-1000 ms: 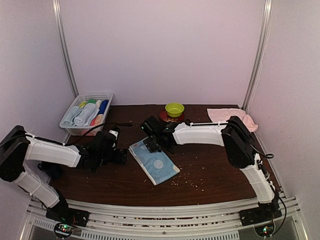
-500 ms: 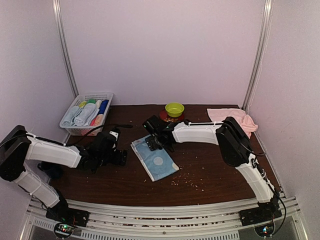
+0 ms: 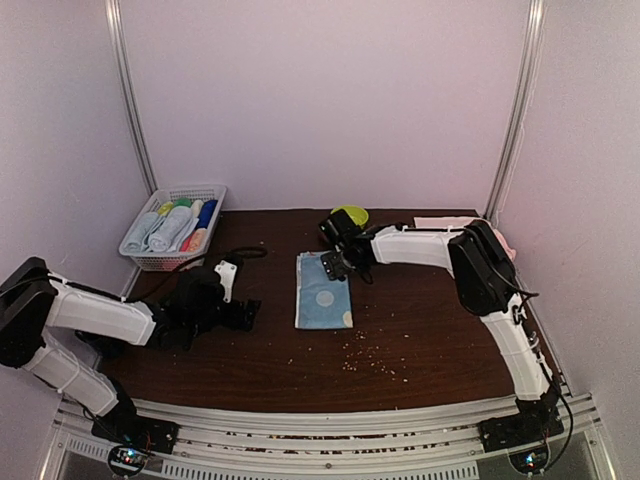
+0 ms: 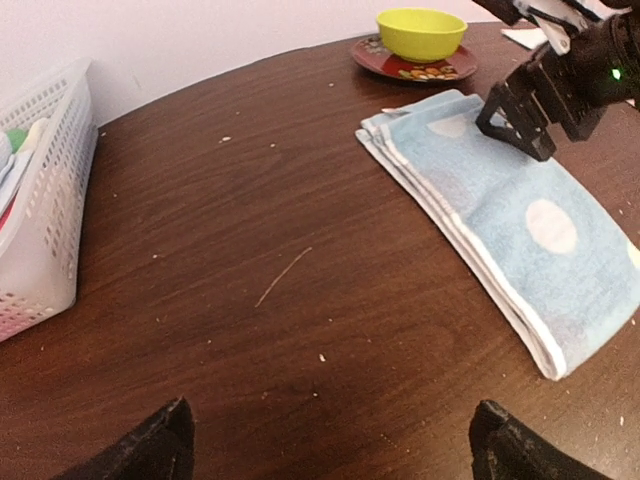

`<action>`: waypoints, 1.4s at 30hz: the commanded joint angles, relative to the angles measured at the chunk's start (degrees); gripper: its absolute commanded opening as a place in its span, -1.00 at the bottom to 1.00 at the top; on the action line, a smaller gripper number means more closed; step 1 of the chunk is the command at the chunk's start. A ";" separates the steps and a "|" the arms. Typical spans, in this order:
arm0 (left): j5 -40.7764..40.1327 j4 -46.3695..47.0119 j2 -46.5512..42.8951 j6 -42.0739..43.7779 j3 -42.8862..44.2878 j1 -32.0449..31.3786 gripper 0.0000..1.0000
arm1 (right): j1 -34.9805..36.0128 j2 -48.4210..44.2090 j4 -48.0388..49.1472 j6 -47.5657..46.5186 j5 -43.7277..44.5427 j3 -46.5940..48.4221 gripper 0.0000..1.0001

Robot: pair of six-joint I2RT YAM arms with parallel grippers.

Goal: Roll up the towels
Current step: Rotate the towel at the center of the board, then move the towel to the center of the board.

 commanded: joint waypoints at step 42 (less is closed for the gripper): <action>3.08 10.74 17.07 56.58 5.94 -14.87 0.79 | 4.65 -35.45 13.71 5.10 -6.59 -42.50 1.00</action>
